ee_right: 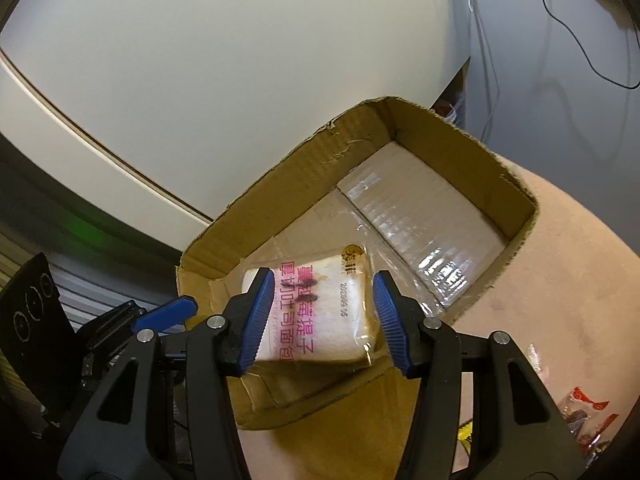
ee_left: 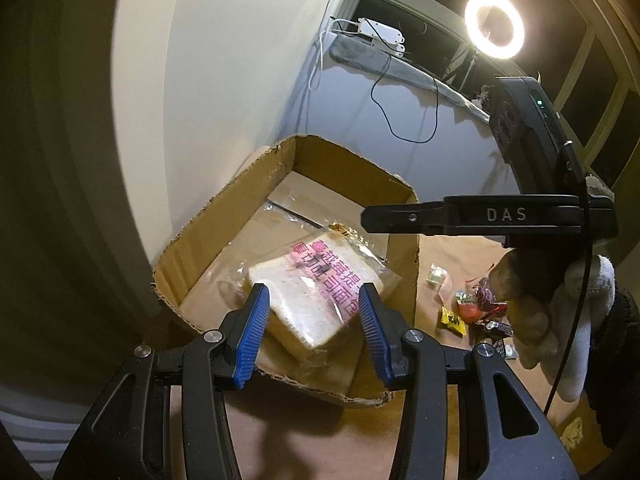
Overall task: Organize snacks
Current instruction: 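Open the left gripper to release the bread and withdraw, then grasp the black candy with the left gripper while the right grasps the chocolate bar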
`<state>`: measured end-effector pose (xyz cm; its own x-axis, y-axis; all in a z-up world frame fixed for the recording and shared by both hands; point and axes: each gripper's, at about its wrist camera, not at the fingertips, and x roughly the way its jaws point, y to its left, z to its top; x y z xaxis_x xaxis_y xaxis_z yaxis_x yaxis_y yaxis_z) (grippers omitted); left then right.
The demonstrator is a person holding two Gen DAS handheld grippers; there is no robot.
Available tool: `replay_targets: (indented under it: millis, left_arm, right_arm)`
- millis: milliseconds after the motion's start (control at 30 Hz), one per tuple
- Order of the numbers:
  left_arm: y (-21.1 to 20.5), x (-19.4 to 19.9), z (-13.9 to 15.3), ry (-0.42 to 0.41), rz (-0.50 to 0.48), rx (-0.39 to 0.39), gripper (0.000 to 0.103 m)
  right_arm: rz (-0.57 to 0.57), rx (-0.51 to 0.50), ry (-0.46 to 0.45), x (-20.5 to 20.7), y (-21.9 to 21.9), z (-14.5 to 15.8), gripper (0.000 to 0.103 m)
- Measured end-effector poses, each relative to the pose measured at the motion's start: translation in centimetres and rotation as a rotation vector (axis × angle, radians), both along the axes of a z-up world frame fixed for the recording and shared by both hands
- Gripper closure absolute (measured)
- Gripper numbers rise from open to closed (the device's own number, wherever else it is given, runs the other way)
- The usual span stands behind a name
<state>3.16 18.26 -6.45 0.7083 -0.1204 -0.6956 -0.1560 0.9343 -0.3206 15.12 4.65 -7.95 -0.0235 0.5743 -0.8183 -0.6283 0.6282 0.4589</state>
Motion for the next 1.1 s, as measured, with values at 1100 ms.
replay_targets:
  millis: [1100]
  left_arm:
    - [-19.0,1.3,-1.5,0.063,-0.427,0.168,0.048]
  right_arm:
    - [-0.241,-0.308,-0.260,-3.9,-27.0,-0.9,0.036]
